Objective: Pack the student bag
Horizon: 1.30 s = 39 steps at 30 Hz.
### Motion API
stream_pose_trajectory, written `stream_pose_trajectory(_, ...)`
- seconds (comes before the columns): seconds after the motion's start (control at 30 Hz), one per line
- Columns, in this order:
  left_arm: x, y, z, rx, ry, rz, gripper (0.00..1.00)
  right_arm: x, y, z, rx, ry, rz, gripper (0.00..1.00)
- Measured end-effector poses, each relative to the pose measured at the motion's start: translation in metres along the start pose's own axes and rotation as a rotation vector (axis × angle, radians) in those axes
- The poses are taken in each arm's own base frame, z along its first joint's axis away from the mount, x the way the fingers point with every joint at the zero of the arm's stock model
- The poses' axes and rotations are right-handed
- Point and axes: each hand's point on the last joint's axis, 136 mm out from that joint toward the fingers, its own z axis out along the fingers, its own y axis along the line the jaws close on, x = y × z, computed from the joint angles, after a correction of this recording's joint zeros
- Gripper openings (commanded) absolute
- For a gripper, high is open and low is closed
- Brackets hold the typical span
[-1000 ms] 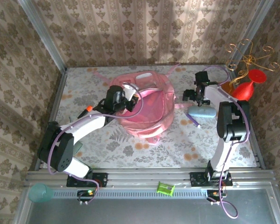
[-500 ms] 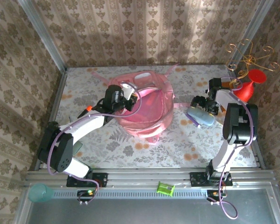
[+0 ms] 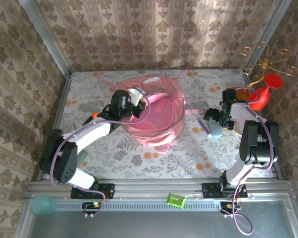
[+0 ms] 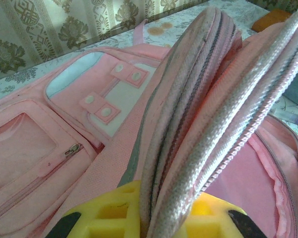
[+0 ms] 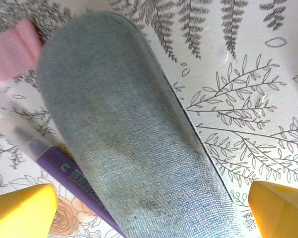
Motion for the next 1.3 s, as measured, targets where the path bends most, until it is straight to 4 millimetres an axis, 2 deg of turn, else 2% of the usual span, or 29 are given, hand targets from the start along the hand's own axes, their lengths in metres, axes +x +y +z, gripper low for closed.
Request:
stream_pose_trajectory(0.13,0.001,0.000,0.000,0.002,0.003,0.000,0.00,0.000,0.001,0.001,0.009,-0.003,-0.005,0.88)
stream_pose_trajectory(0.37,0.002,0.001,-0.002,0.001,0.010,-0.004,0.00,0.002,0.003,0.019,0.077,0.034,-0.055,0.93)
stream_pose_trajectory(0.43,0.002,0.001,-0.003,0.001,0.011,-0.005,0.00,0.000,0.007,0.023,0.099,0.033,-0.077,0.91)
stream_pose_trajectory(0.63,0.002,0.001,-0.003,0.002,0.013,-0.005,0.00,-0.007,0.009,0.029,0.141,0.028,-0.123,0.72)
stream_pose_trajectory(0.93,0.003,0.000,-0.003,0.009,0.019,-0.025,0.00,-0.021,0.005,0.024,0.180,-0.005,-0.145,0.44)
stream_pose_trajectory(1.03,0.002,-0.002,-0.003,0.016,0.027,-0.051,0.00,-0.025,0.007,0.005,0.183,-0.058,-0.150,0.40)
stream_pose_trajectory(1.1,0.000,-0.003,-0.004,0.024,0.032,-0.069,0.00,-0.027,0.019,-0.029,0.129,-0.156,-0.160,0.39)
stream_pose_trajectory(1.17,-0.002,-0.003,-0.005,0.034,0.037,-0.091,0.00,-0.026,0.047,-0.070,0.017,-0.274,-0.183,0.38)
stream_pose_trajectory(1.2,-0.003,-0.002,-0.005,0.037,0.038,-0.104,0.00,-0.022,0.070,-0.093,-0.071,-0.340,-0.207,0.38)
stream_pose_trajectory(1.27,-0.007,-0.002,-0.007,0.050,0.039,-0.127,0.00,-0.009,0.113,-0.122,-0.236,-0.414,-0.248,0.37)
stream_pose_trajectory(1.3,-0.011,-0.001,-0.008,0.056,0.039,-0.137,0.00,0.001,0.137,-0.130,-0.324,-0.424,-0.270,0.37)
